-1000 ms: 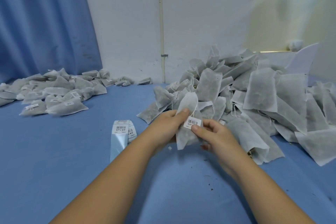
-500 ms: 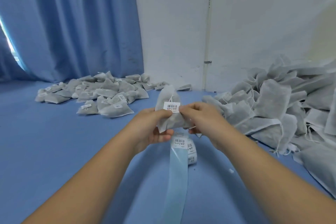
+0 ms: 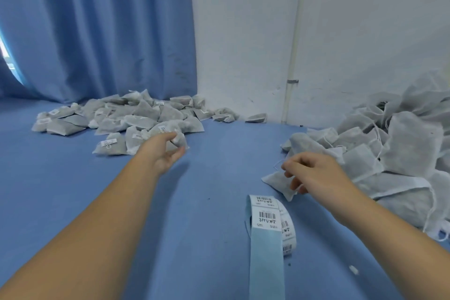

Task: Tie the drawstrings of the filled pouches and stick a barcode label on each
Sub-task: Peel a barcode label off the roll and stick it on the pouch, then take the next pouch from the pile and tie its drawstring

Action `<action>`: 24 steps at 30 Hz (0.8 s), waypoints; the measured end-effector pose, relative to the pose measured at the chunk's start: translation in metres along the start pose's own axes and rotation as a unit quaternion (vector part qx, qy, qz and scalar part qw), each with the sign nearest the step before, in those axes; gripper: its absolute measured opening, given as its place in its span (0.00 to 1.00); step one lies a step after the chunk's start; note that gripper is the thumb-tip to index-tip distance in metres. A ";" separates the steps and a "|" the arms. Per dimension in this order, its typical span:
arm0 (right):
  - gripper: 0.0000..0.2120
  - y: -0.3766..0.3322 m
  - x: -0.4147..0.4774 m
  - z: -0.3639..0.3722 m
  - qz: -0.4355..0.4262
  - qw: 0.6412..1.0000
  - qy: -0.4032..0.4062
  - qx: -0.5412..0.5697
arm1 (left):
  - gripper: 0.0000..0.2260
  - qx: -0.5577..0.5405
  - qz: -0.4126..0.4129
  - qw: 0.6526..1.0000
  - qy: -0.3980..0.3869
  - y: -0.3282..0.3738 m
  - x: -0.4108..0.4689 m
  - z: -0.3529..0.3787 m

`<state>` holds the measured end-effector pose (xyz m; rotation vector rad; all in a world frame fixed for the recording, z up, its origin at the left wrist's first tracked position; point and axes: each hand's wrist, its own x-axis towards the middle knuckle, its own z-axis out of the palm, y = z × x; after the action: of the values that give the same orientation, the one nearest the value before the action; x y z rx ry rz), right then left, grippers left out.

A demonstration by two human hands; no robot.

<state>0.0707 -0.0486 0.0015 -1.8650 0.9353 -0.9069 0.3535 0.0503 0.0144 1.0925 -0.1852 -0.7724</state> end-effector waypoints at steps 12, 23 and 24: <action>0.07 0.008 -0.038 -0.020 0.006 1.000 -0.006 -0.006 | 0.02 0.170 0.088 0.979 -0.073 -0.022 -0.068 0.047; 0.08 0.019 -0.114 -0.095 0.036 0.993 0.080 0.081 | 0.07 0.145 0.073 0.950 -0.268 -0.123 -0.216 0.166; 0.08 0.026 -0.123 -0.102 0.034 0.992 0.099 0.076 | 0.07 0.148 0.069 0.948 -0.273 -0.141 -0.223 0.172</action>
<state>-0.0792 0.0116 -0.0098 -1.6269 1.0123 -1.1049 0.0391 0.0362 0.0272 1.1098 -0.8627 -0.9265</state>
